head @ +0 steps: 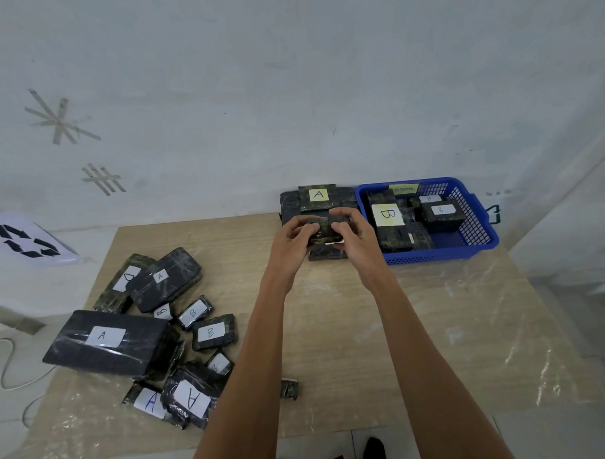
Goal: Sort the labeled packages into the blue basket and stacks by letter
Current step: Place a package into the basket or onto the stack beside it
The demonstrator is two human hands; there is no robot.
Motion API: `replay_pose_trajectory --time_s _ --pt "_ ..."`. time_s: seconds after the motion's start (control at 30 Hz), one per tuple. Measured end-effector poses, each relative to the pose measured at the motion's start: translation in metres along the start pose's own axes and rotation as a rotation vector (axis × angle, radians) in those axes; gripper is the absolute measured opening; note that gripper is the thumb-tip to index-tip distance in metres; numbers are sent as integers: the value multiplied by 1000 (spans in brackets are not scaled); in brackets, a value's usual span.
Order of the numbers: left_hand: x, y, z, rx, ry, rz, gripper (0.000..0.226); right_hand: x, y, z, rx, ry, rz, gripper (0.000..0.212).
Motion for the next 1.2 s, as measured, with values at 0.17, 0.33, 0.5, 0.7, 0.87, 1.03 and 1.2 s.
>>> replay_pose_trajectory --time_s 0.17,0.33,0.5,0.7,0.87,1.03,1.2 --pt "-8 3 -1 57 30 -27 23 3 4 1 -60 116 202 32" --pt "-11 6 4 61 38 0 27 3 12 1 -133 129 268 38" --pt "-10 7 4 64 10 9 19 6 16 3 -152 98 304 55" --pt "-3 5 3 50 20 -6 16 6 13 4 -191 97 293 61" --pt "-2 8 1 46 8 -22 18 6 12 4 -229 52 186 50" --pt "-8 10 -3 54 80 15 31 0 9 7 -194 -113 20 20" --pt "-14 8 -4 56 70 3 36 -1 8 1 -141 -128 63 29"
Point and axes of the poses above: each hand's wrist, its own z-axis away from the middle knuckle, its own y-axis out of the back of the hand, x = y × z, the point moved 3 cm from there along -z, towards the middle knuckle, and after that the axes turned 14 degrees about -z, right-handed, at the moved point
